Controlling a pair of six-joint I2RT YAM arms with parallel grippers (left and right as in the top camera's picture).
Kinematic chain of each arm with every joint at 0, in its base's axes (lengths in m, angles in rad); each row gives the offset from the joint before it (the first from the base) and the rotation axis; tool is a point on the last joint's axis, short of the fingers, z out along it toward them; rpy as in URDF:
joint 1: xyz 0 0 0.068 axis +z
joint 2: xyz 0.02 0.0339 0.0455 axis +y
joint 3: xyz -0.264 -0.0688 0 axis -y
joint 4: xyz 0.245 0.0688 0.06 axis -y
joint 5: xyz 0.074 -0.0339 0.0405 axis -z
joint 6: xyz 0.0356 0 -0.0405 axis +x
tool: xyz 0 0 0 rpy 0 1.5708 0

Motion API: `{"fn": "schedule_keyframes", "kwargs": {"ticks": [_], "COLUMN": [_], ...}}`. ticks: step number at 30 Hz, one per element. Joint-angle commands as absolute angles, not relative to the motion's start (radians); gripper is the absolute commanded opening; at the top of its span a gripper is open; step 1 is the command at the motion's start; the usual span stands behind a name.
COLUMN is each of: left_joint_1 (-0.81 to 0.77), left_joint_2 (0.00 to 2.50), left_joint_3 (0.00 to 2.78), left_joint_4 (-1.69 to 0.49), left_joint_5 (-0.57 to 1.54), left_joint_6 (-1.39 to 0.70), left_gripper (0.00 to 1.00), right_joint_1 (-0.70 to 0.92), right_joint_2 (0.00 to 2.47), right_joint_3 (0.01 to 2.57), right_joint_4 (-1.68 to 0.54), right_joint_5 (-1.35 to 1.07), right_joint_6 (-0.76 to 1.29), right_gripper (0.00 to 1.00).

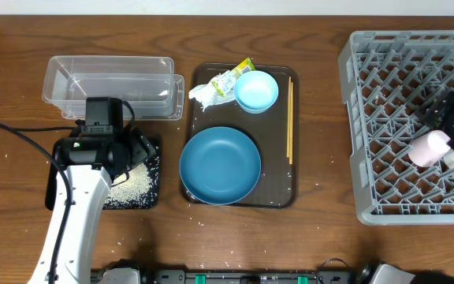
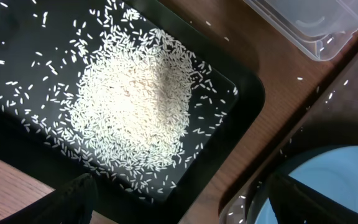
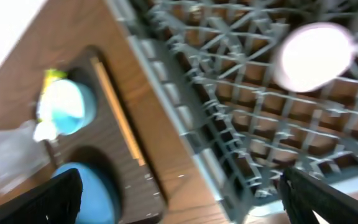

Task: Sort waste into correct bins and load items into the dishwasher rack
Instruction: 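Open the right gripper to release the pink cup in the rack, then withdraw the right gripper from the rack toward the blue plate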

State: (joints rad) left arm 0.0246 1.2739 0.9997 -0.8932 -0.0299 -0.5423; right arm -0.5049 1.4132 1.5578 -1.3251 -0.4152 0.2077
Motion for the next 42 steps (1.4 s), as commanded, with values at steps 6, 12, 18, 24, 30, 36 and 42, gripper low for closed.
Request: {"fn": "schedule_keyframes", "kwargs": {"ticks": [6, 12, 18, 24, 30, 36, 42], "left_joint_1": [0.030, 0.030, 0.030, 0.030, 0.030, 0.030, 0.030], "left_joint_2": [1.279, 1.279, 1.279, 1.279, 1.279, 1.279, 1.279], "left_joint_3": [1.017, 1.017, 1.017, 1.017, 1.017, 1.017, 1.017], "left_joint_4": [-0.897, -0.897, -0.897, -0.897, -0.897, -0.897, -0.897], "left_joint_5": [-0.042, -0.042, -0.042, -0.042, -0.042, -0.042, -0.042], "left_joint_6": [-0.529, -0.529, -0.529, -0.529, -0.529, -0.529, -0.529], "left_gripper": [0.90, 0.90, 0.90, 0.90, 0.90, 0.90, 0.90], "right_joint_1": [-0.447, -0.432, -0.425, -0.359, -0.241, -0.221, -0.149], "right_joint_2": [1.412, 1.412, 1.412, 1.412, 1.412, 1.412, 1.413], "right_joint_3": [1.566, 1.566, 1.566, 1.555, 1.547, 1.547, 1.539], "right_joint_4": [-1.347, -1.347, -1.351, -1.351, -1.342, -1.321, -1.292], "right_joint_5": [-0.574, -0.589, -0.598, -0.590, -0.483, -0.479, -0.474], "right_joint_6": [0.187, 0.221, 0.307, 0.285, 0.220, 0.317, 0.289], "right_gripper": [0.99, 0.99, 0.99, 0.99, 0.99, 0.99, 0.99]}}
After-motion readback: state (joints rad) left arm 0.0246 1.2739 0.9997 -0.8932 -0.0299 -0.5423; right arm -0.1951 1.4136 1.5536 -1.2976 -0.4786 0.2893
